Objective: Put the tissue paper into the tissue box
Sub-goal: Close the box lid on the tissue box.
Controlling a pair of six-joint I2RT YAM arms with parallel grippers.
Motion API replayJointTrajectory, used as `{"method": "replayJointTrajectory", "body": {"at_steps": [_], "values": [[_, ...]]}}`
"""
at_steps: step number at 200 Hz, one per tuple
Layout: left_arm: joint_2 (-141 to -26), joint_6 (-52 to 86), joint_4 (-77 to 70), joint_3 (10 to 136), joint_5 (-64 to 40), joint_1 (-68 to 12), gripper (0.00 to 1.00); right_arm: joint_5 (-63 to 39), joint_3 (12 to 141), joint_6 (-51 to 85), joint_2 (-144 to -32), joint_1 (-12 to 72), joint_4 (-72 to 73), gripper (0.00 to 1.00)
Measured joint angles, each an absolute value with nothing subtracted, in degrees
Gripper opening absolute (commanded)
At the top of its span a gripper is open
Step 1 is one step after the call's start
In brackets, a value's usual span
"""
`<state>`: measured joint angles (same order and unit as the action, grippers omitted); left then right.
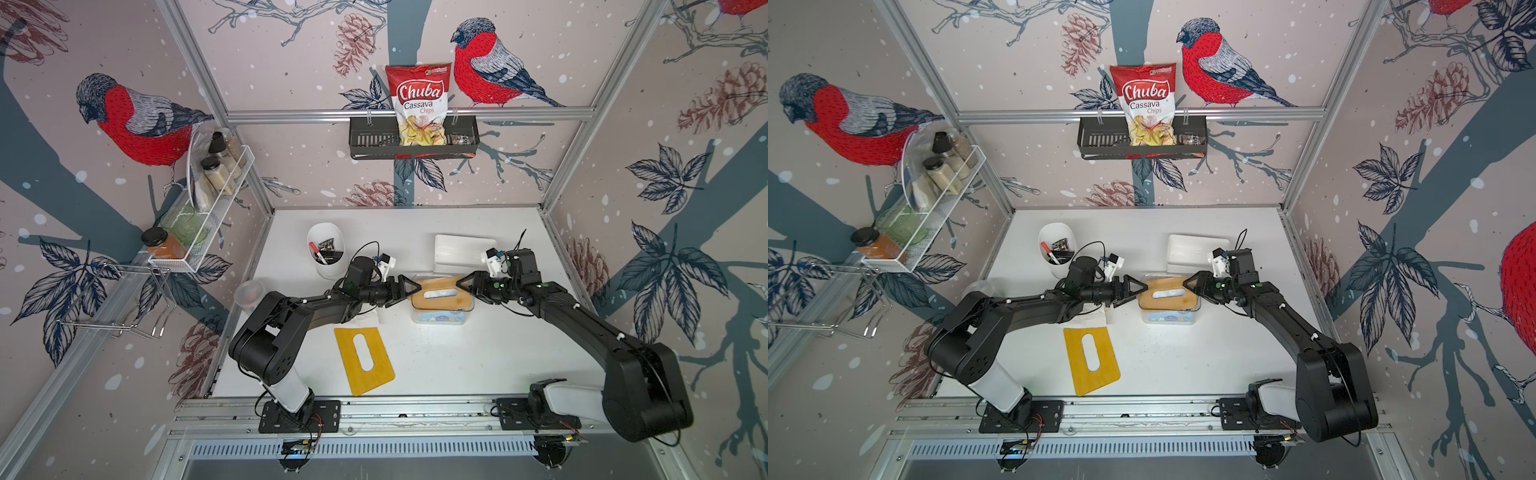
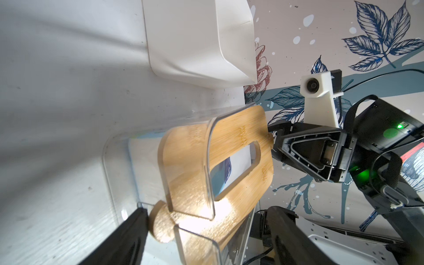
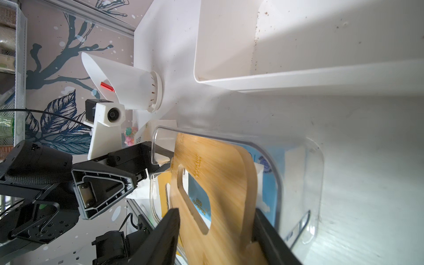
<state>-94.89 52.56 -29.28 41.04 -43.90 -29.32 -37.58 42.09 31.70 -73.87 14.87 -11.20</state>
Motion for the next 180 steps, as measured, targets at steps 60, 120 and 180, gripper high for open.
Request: {"method": "replayJointTrajectory", "body": {"at_steps": [60, 120, 180], "values": [[-94.67, 54.78, -32.34, 40.32, -45.21, -29.50, 0.83, -34.65, 44.47, 30.17, -73.12, 15.05, -14.81, 0.60], [-95.44, 56.99, -35.14, 39.68, -46.30, -29.50, 0.81, -28.05, 46.81, 27.00, -71.07, 16.05, -21.19, 0.66], [-96.09, 57.12, -35.79, 39.68, -46.48, -29.50, 0.81, -20.71, 48.45, 24.75, -68.79, 16.05, -25.34, 0.67]]}}
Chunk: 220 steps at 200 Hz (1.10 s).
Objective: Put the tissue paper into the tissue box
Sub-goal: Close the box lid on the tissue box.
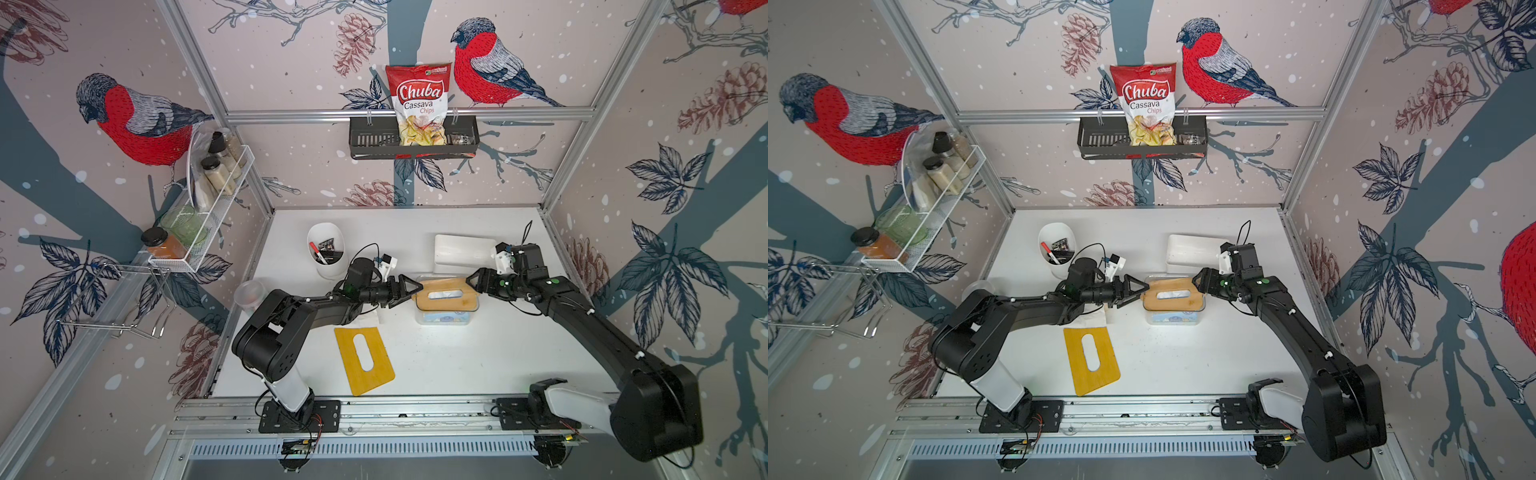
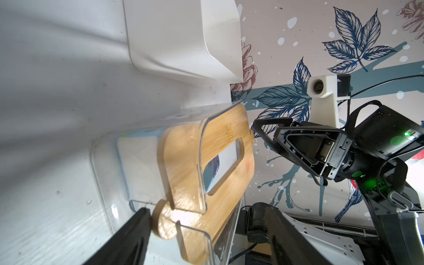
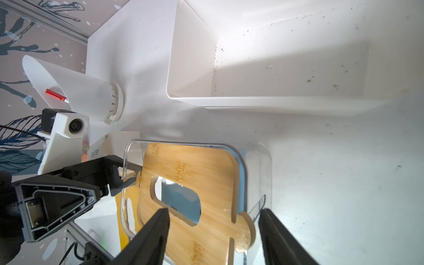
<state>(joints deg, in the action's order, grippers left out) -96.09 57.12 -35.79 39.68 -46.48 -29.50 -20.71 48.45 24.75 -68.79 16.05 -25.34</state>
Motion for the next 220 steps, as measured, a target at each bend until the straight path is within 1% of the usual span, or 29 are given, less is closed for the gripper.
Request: {"method": "replayJointTrajectory", "body": {"at_steps": [39, 103, 220], "values": [[-96.36, 57.17, -36.58, 39.68, -46.50, -29.50, 0.81, -18.04, 48.05, 23.99, -69.58, 16.45, -26.33, 0.70], [-96.29, 58.11, -36.91, 39.68, -46.54, -29.65, 0.80, -18.52, 47.57, 24.03, -74.04, 20.93, -24.32, 0.70], [-93.49, 60.16, -38.74, 38.59, -47.64, -29.71, 0.80, -19.11, 46.19, 25.43, -74.15, 21.54, -22.52, 0.72]]}}
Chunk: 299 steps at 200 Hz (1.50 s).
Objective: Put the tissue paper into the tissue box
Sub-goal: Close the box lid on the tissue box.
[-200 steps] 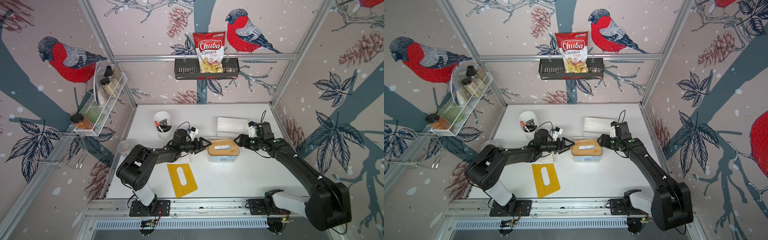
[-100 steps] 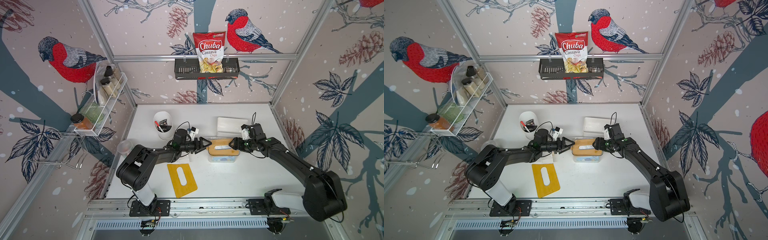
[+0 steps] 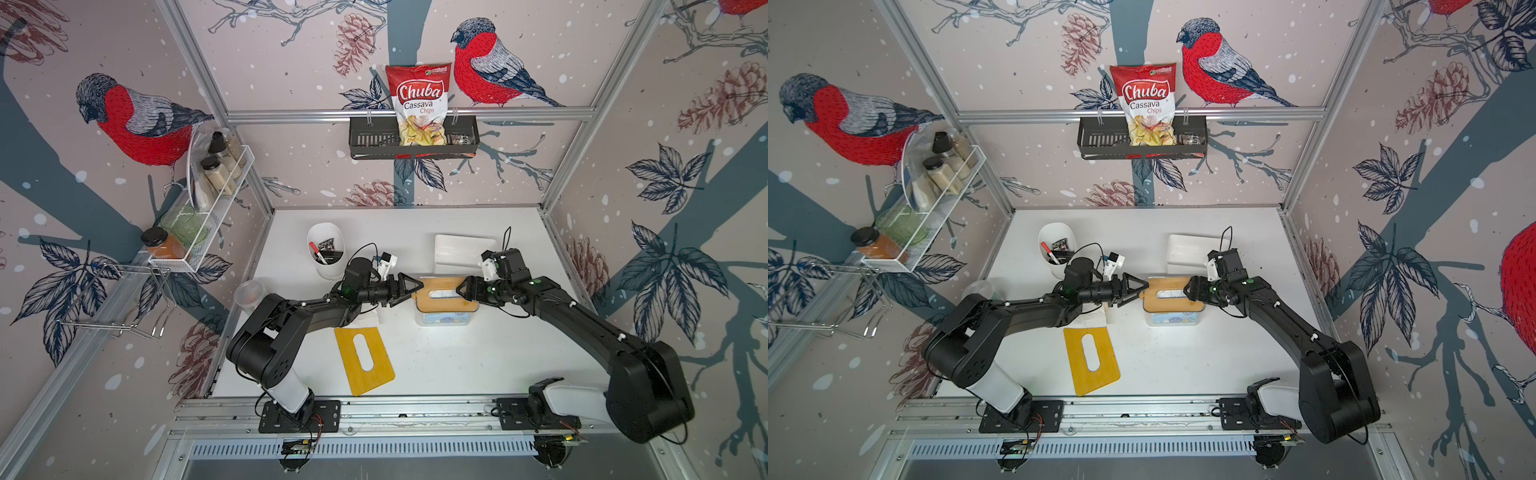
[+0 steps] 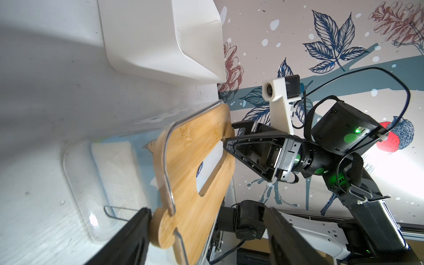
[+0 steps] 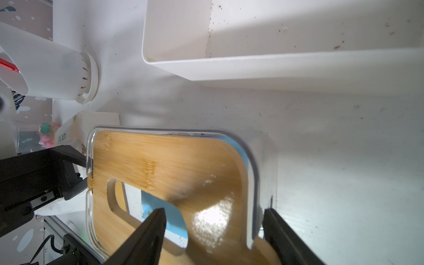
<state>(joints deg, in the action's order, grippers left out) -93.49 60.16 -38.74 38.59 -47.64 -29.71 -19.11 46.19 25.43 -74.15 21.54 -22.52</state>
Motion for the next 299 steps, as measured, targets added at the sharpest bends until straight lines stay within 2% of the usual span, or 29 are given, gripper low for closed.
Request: {"method": "replayJointTrajectory", "body": {"at_steps": [102, 195, 239, 276, 299], "values": [[-92.75, 59.42, -36.10, 39.05, -46.59, -30.81, 0.80, -19.70, 46.04, 25.47, -74.87, 22.31, -21.74, 0.71], [-92.55, 57.87, -33.78, 39.27, -43.48, -31.38, 0.80, -15.27, 46.04, 27.59, -75.46, 26.17, -21.34, 0.69], [-92.07, 57.14, -32.99, 39.05, -42.22, -31.68, 0.79, -17.32, 46.04, 27.49, -74.83, 23.57, -21.45, 0.74], [-92.09, 57.14, -33.17, 39.03, -42.26, -31.83, 0.79, -19.20, 46.11, 26.94, -73.41, 21.21, -21.47, 0.84], [-92.40, 57.87, -33.91, 39.00, -42.50, -31.83, 0.79, -20.21, 46.17, 26.65, -72.88, 20.62, -21.52, 0.86]]}}
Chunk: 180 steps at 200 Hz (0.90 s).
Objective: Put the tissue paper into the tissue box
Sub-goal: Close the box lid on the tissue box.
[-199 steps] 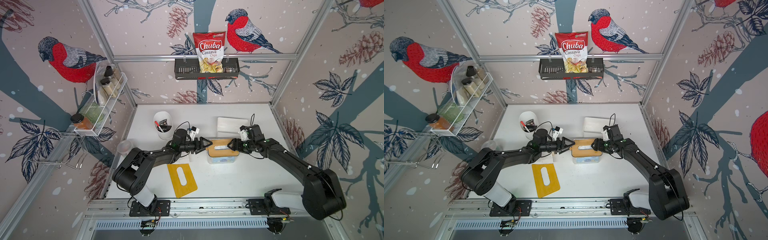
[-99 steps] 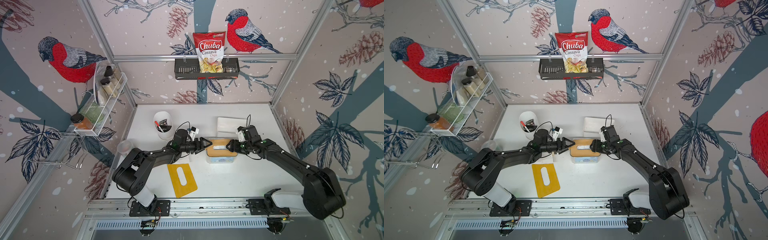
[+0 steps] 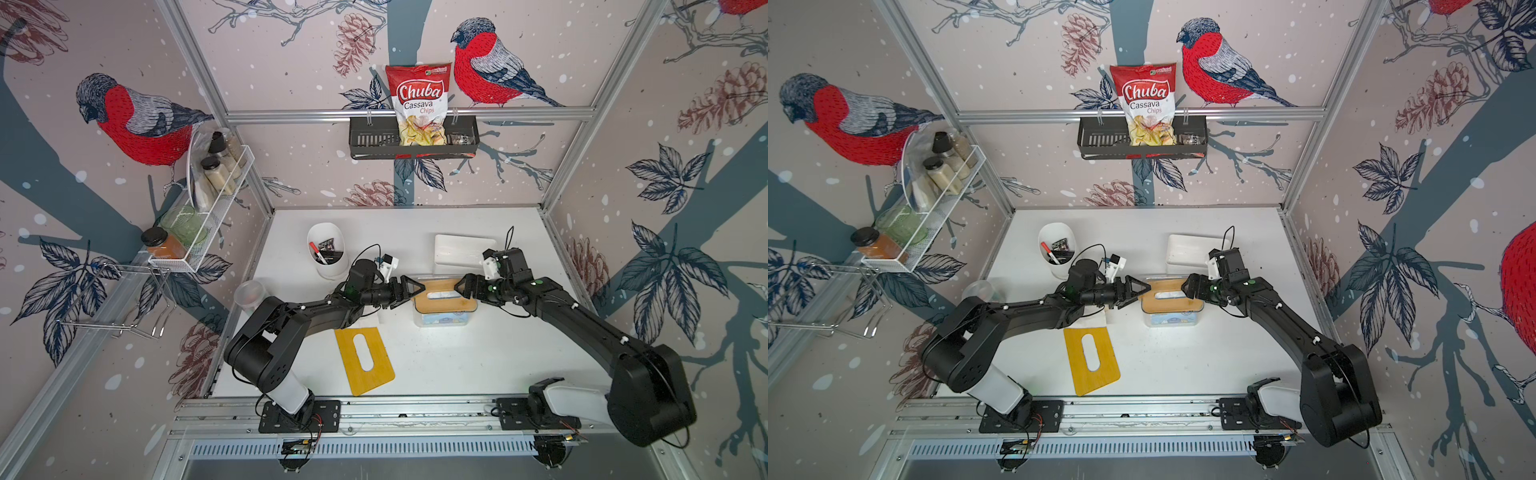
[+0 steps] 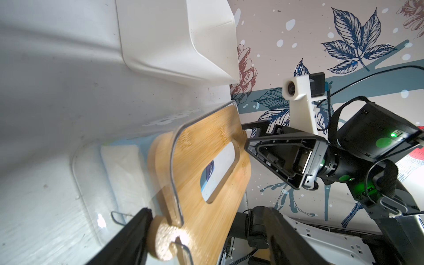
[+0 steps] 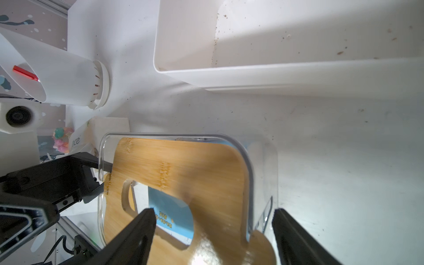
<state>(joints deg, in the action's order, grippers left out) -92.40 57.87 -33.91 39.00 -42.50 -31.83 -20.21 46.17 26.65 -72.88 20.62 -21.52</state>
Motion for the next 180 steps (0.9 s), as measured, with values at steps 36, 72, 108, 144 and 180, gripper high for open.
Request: {"method": "replayJointTrajectory", "body": {"at_steps": [36, 72, 108, 144, 180], "values": [[-92.62, 58.22, -34.22, 38.98, -43.11, -31.83, 0.79, -19.70, 46.70, 25.23, -72.07, 19.46, -22.59, 0.87], [-92.64, 58.26, -34.30, 38.92, -43.31, -31.83, 0.79, -17.65, 46.72, 24.16, -69.56, 19.84, -25.15, 0.85], [-92.68, 58.26, -34.41, 38.87, -43.33, -31.83, 0.79, -15.90, 46.04, 24.23, -67.99, 22.63, -27.14, 0.83], [-92.82, 58.26, -34.46, 38.87, -43.33, -31.83, 0.79, -15.07, 45.43, 25.65, -67.66, 25.06, -27.38, 0.80], [-93.06, 58.24, -34.46, 38.85, -43.35, -31.83, 0.79, -14.26, 45.08, 27.16, -67.55, 25.98, -27.33, 0.76]]}}
